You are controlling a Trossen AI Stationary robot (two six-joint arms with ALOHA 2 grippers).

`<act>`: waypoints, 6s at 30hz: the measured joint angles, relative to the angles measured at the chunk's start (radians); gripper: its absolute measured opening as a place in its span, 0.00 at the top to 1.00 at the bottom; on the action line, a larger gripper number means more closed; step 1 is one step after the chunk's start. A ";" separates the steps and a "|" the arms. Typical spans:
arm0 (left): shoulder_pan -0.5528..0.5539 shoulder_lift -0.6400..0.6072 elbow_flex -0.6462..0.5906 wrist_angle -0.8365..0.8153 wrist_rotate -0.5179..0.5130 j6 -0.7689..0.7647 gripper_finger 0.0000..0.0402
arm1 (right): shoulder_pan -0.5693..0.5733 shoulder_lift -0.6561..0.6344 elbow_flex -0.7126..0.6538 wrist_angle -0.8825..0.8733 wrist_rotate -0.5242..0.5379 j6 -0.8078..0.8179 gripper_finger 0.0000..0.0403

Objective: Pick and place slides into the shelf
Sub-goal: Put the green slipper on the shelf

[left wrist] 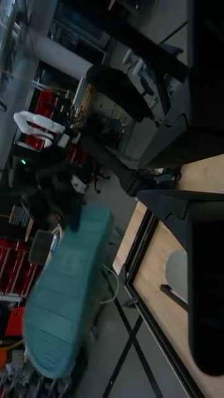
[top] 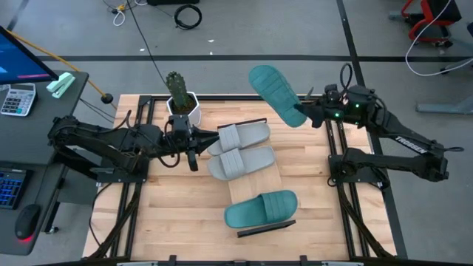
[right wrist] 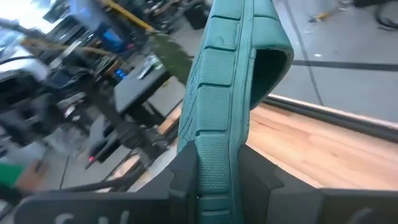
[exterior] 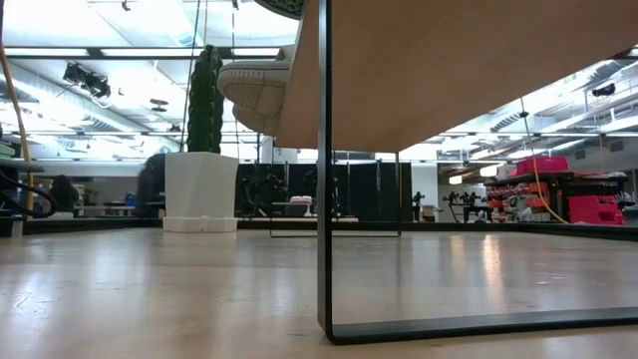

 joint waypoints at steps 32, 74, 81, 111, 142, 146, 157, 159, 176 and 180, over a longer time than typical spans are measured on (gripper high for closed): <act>0.224 -0.199 0.000 -0.141 0.136 -0.022 0.84 | 0.378 0.264 0.336 -0.309 -0.289 -0.305 0.81; 0.223 -0.038 -0.002 0.091 0.334 -0.216 0.68 | 0.724 0.651 0.992 -1.030 0.657 -0.679 0.81; 0.223 -0.017 0.000 0.108 0.334 -0.237 0.66 | 0.840 0.673 0.992 -1.032 0.868 -0.636 0.81; 0.165 0.416 0.798 -0.724 0.200 0.233 0.51 | 0.779 0.684 0.992 -1.095 0.710 -0.676 0.81; 0.185 0.749 1.170 -1.067 0.114 0.692 0.29 | 0.659 0.723 0.991 -0.905 0.515 -0.811 0.81; 0.189 0.754 1.170 -1.069 0.113 0.731 0.29 | 0.658 0.723 0.990 -0.868 0.495 -0.829 0.81; 0.199 0.792 1.170 -1.068 0.110 0.818 0.45 | 0.658 0.724 0.988 -0.829 0.493 -0.862 0.81; 0.202 0.793 1.169 -1.069 0.112 0.824 0.53 | 0.658 0.724 0.988 -0.827 0.495 -0.863 0.81; 0.216 0.723 1.201 -1.015 0.005 0.739 0.70 | 0.679 0.613 0.996 -0.676 0.646 -0.756 0.44; 0.220 0.692 1.201 -1.013 0.004 0.728 0.70 | 0.682 0.565 0.996 -0.660 0.590 -0.651 0.44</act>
